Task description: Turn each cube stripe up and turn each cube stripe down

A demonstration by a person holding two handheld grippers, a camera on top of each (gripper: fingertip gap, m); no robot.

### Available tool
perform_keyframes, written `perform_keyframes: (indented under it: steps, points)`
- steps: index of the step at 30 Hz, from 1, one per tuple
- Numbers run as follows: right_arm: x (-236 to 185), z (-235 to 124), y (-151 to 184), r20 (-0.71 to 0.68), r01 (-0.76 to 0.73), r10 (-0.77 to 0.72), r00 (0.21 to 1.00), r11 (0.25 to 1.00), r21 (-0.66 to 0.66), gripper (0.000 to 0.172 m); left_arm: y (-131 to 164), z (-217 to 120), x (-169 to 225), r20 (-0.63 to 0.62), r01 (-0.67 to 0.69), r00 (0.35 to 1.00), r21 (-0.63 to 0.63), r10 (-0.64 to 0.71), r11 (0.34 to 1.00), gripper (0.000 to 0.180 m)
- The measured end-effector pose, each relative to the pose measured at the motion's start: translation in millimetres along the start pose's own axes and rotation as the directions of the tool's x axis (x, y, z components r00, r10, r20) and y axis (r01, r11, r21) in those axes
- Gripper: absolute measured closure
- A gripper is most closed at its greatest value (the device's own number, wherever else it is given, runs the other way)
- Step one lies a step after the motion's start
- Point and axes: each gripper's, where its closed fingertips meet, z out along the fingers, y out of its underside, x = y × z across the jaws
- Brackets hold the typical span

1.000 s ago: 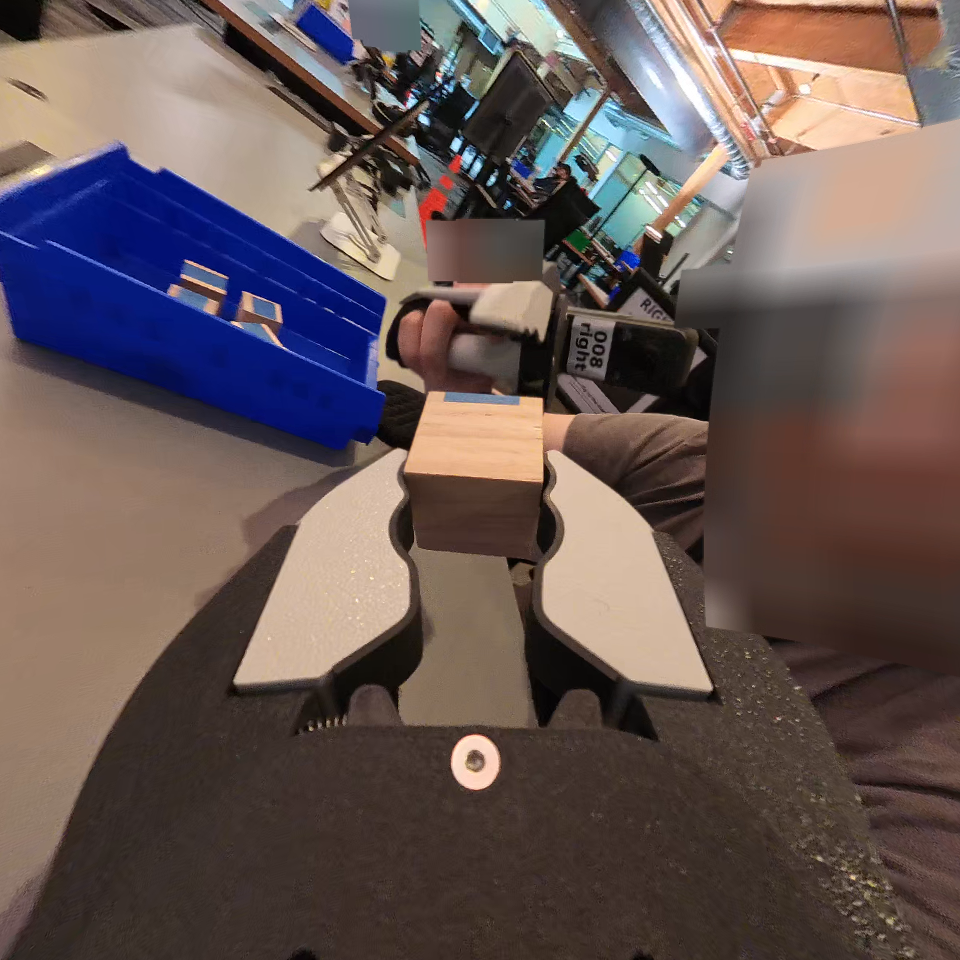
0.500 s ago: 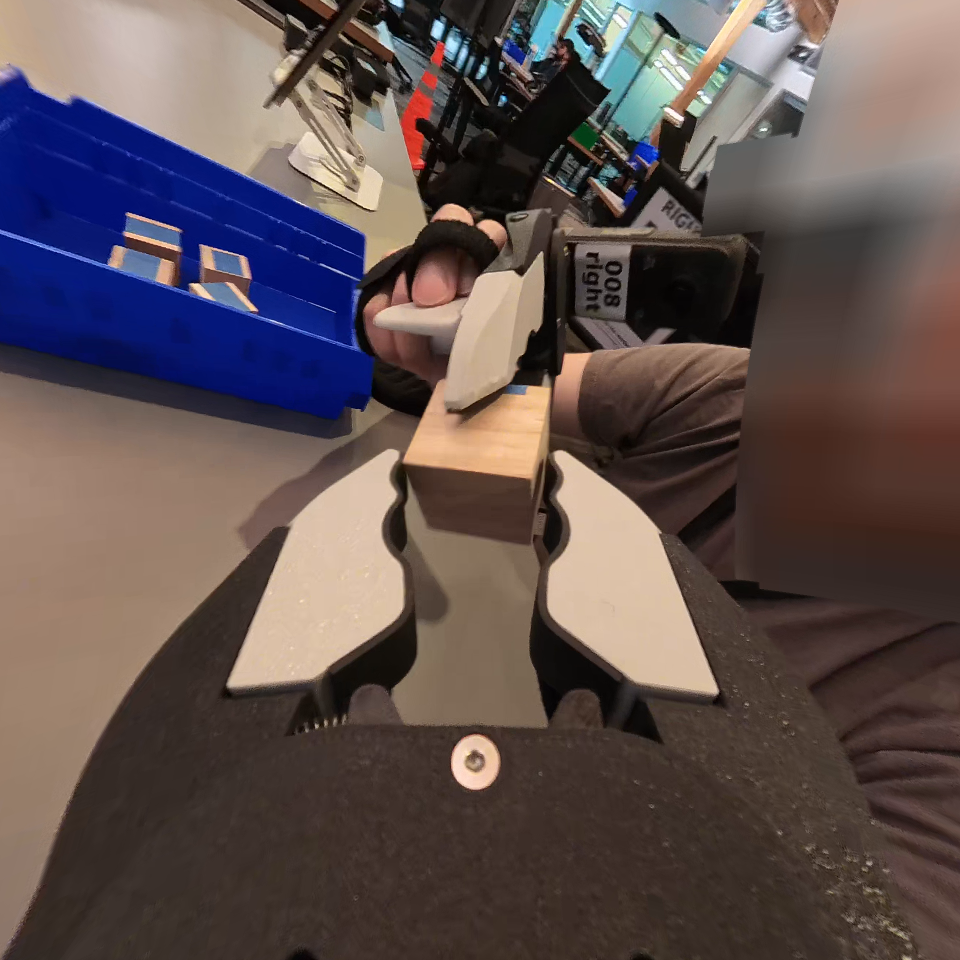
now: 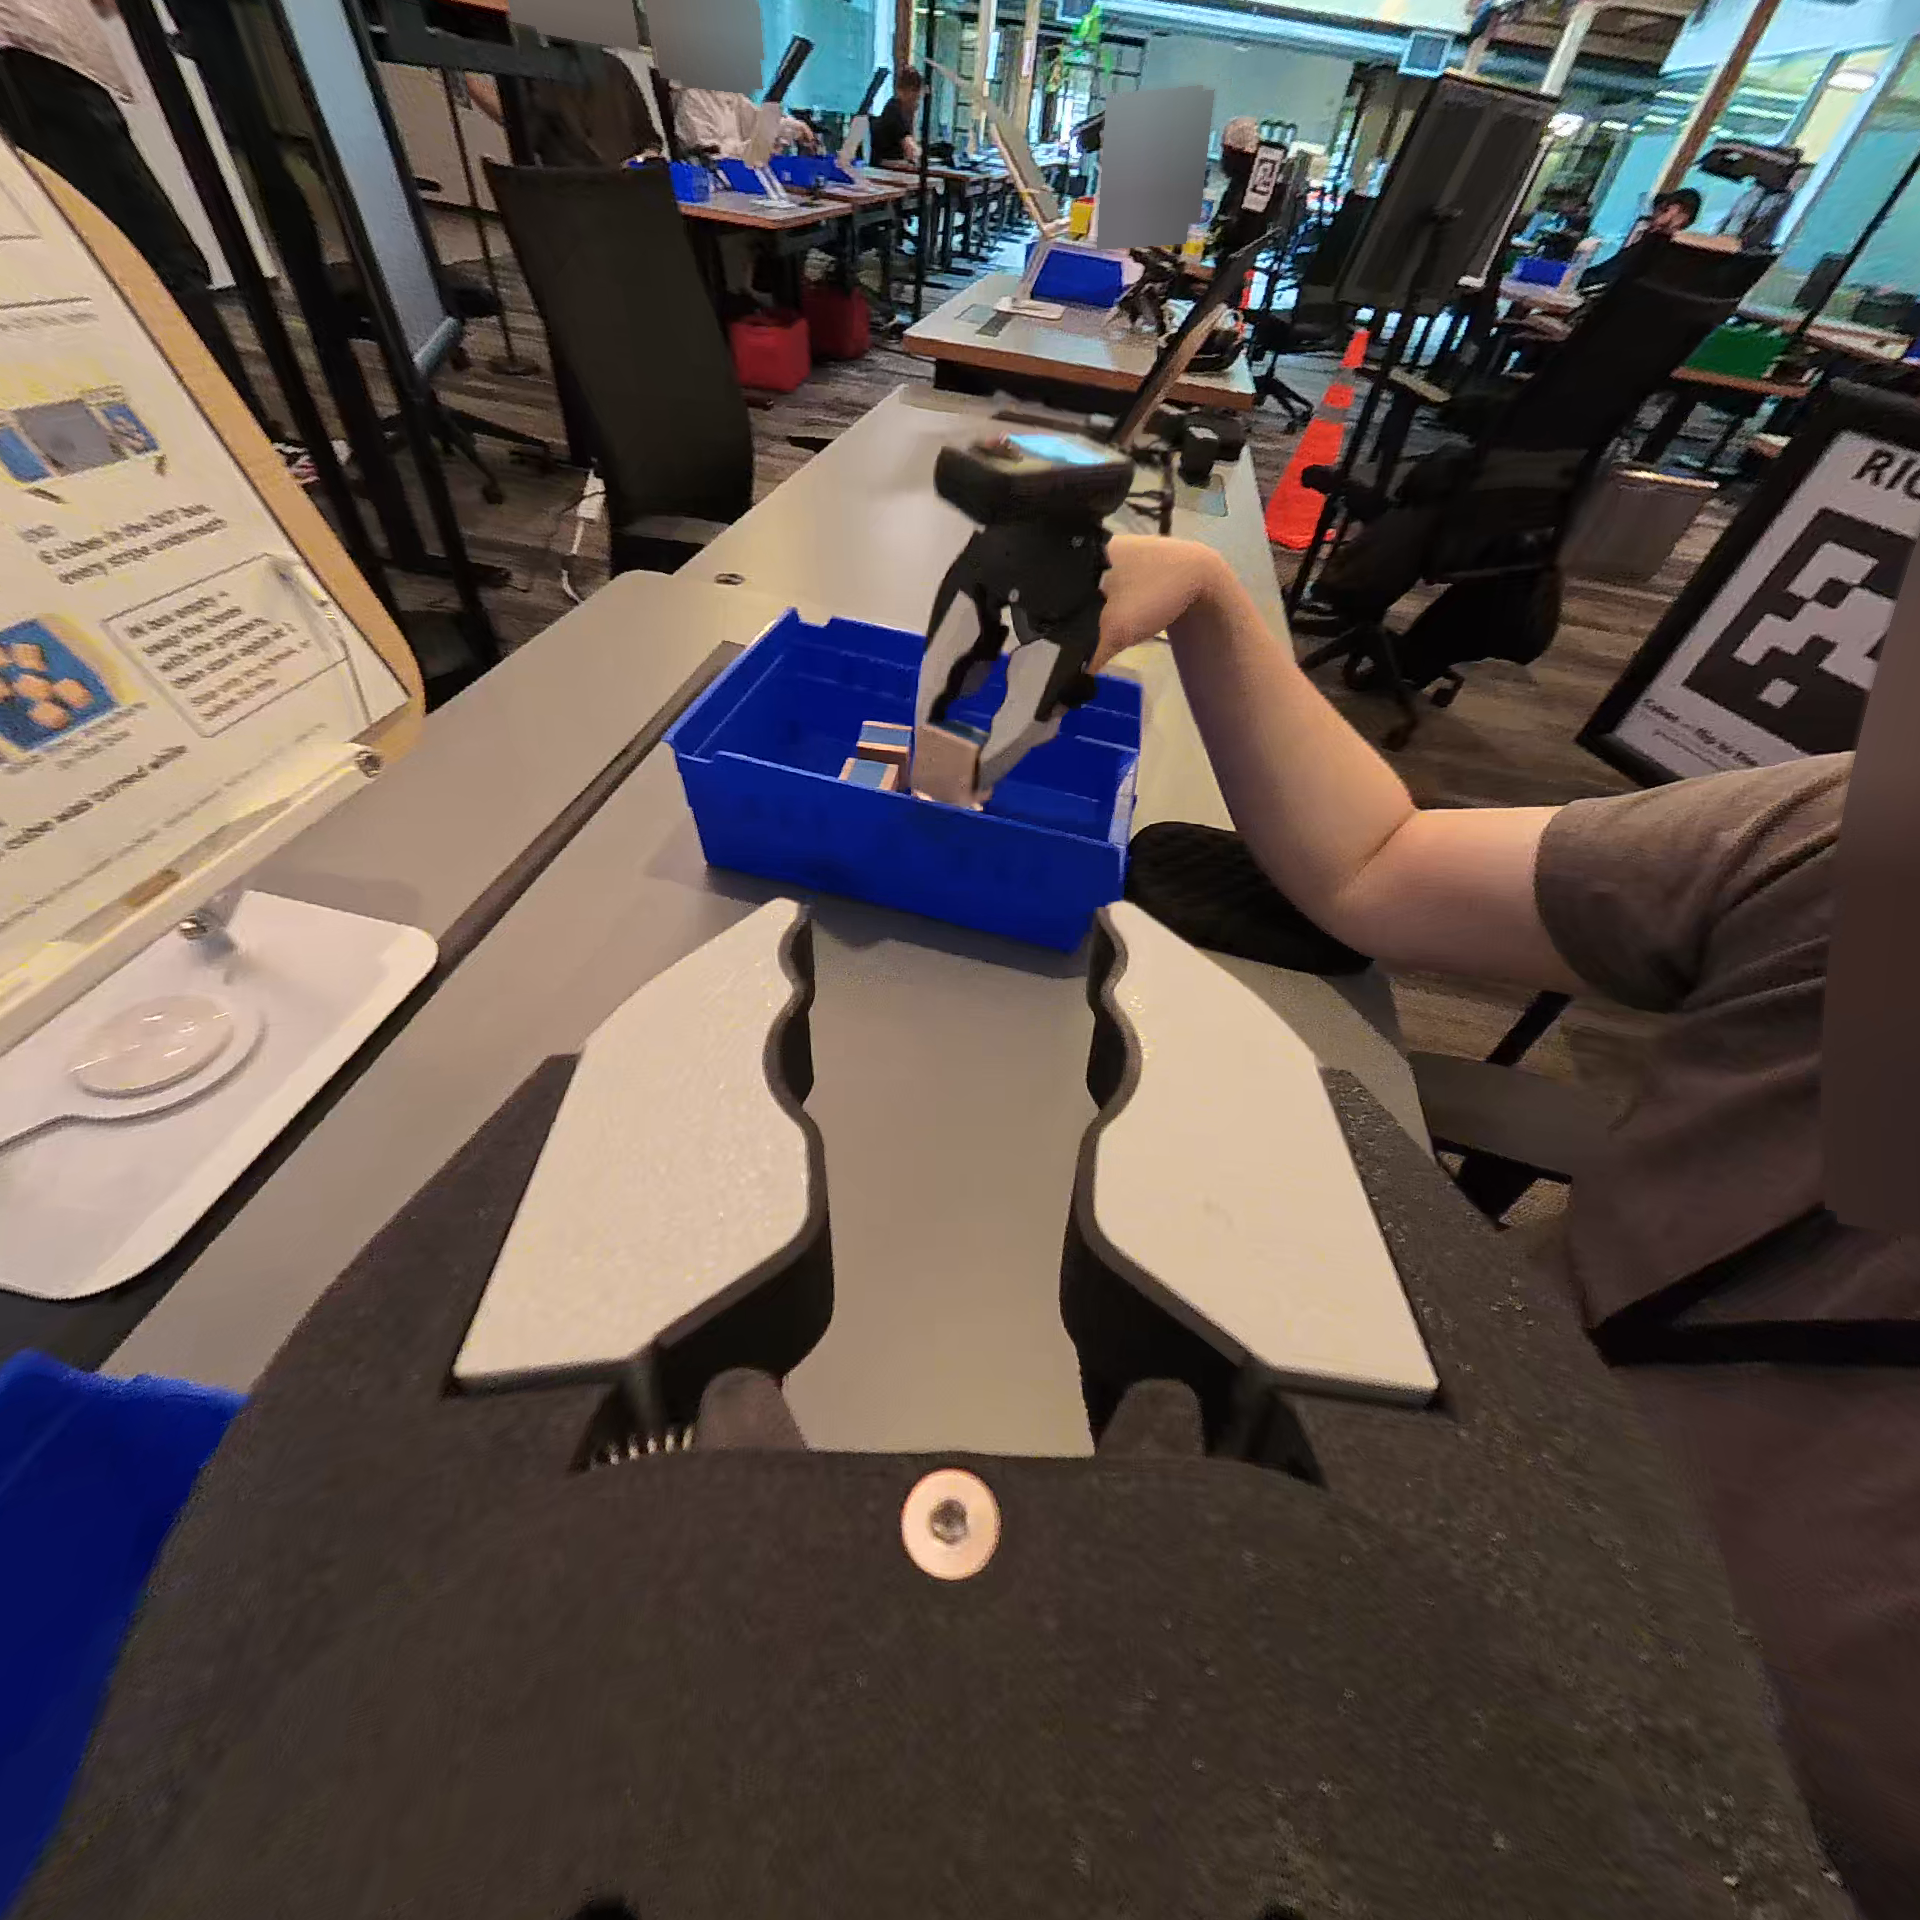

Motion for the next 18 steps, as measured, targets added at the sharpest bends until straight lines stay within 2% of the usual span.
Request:
perform_keyframes:
  steps: [3, 6, 12, 18]
  points:
    - [1, 27, 28, 0.066, -0.024, 0.034, 0.997, 0.988, -0.153, 0.124, -1, -4, -2, 0.002, 0.016, 1.000, 0.013, -0.016, 1.000, 0.132]
    - [-2, 44, 35, 0.115, 0.008, 0.016, 0.993, 0.980, -0.199, 0.124, -2, -6, -3, -0.001, 0.031, 1.000, 0.018, -0.031, 0.999, 0.133]
    - [-2, 69, 49, 0.120, 0.064, -0.026, 0.992, 0.944, -0.324, 0.124, 4, -5, -7, 0.018, 0.029, 0.999, -0.012, -0.029, 0.999, 0.133]
    - [5, 73, 49, 0.088, 0.012, 0.017, 0.996, 0.945, -0.327, 0.123, 4, -11, -13, 0.037, 0.041, 0.998, -0.004, -0.041, 0.999, 0.133]
